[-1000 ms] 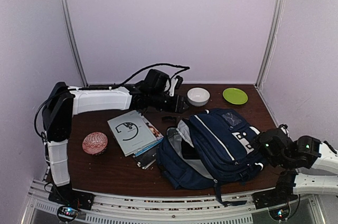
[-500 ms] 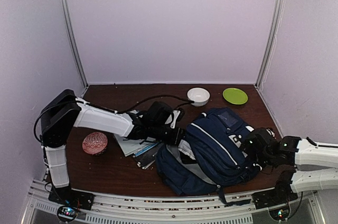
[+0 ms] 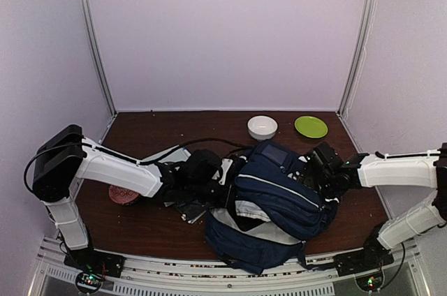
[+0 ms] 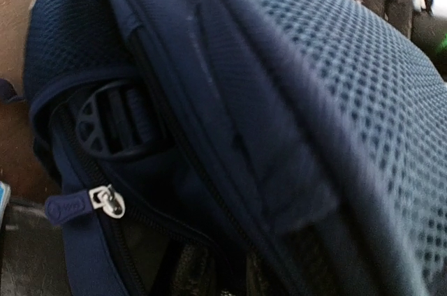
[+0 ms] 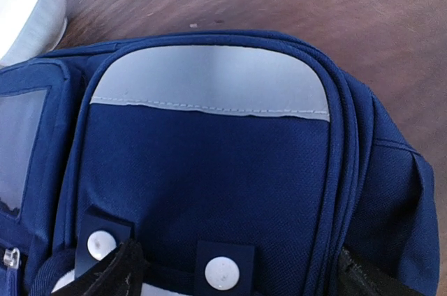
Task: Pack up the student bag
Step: Adjust the student bag at the center of the board.
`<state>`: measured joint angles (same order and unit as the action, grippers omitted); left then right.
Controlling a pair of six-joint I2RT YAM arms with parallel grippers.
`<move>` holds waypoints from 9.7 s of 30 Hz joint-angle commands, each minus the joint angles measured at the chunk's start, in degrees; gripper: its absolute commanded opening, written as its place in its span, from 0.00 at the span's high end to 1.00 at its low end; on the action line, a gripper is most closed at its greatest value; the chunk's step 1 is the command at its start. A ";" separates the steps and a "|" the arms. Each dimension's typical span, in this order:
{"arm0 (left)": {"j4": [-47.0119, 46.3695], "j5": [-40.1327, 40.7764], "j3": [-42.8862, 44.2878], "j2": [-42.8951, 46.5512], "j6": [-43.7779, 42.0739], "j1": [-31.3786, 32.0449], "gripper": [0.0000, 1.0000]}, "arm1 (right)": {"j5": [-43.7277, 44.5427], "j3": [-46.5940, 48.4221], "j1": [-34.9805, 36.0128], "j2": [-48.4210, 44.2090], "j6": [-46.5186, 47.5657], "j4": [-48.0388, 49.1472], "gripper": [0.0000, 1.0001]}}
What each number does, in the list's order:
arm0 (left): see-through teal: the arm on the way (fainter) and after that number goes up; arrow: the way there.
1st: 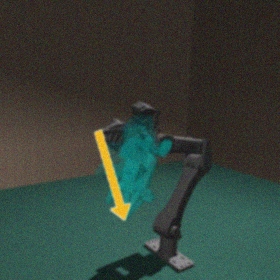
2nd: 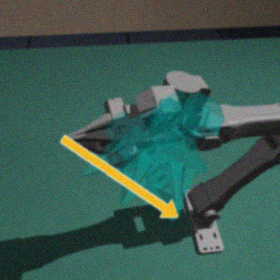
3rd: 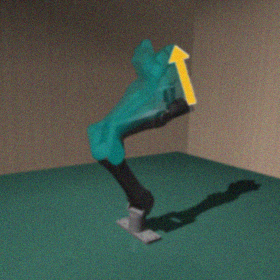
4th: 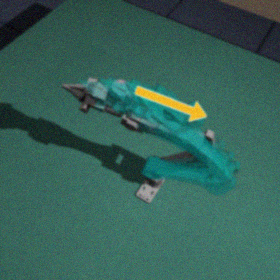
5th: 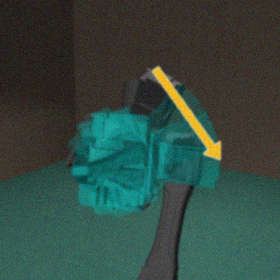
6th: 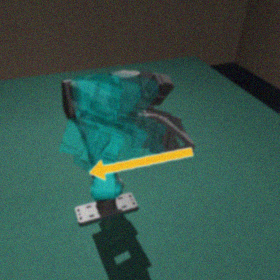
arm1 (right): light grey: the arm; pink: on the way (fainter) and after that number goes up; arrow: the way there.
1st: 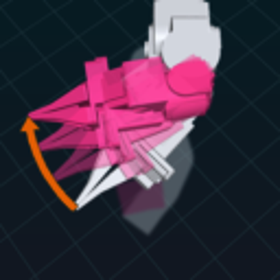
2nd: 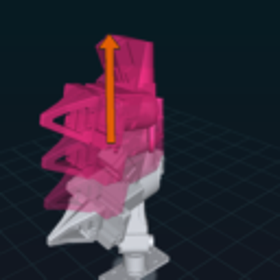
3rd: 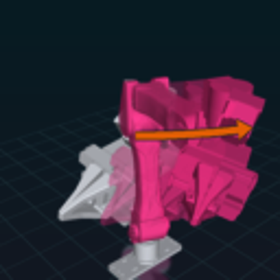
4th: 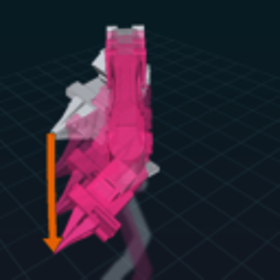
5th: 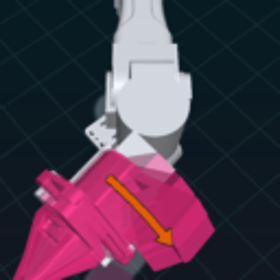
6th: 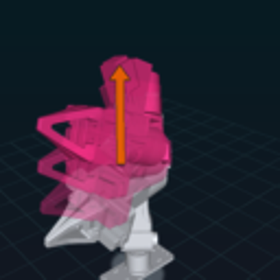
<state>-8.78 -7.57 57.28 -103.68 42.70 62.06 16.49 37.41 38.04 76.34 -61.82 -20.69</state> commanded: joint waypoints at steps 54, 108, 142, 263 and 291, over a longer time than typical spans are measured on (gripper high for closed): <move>34.61 16.29 27.61 6.52 -62.13 19.10 0.02 | -5.72 -7.69 1.16 -30.40 0.78 -1.18 0.03; 23.78 25.55 47.67 -3.45 -34.49 5.24 1.00 | -4.32 -17.44 25.57 -43.45 6.39 14.40 0.20; 20.63 41.02 14.45 10.77 -34.65 5.40 1.00 | -5.81 -13.68 -4.83 -22.98 -2.67 20.19 0.07; 27.47 41.71 30.31 15.56 -25.32 0.16 1.00 | -13.47 24.80 17.39 26.60 -8.81 33.37 0.06; 30.66 44.17 29.22 16.36 -24.78 -1.13 1.00 | -16.82 21.49 17.03 24.56 -2.77 55.27 1.00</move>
<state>26.85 32.82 82.11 -91.18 18.37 61.80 6.15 60.75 56.03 108.53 -72.95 26.57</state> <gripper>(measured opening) 0.097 0.025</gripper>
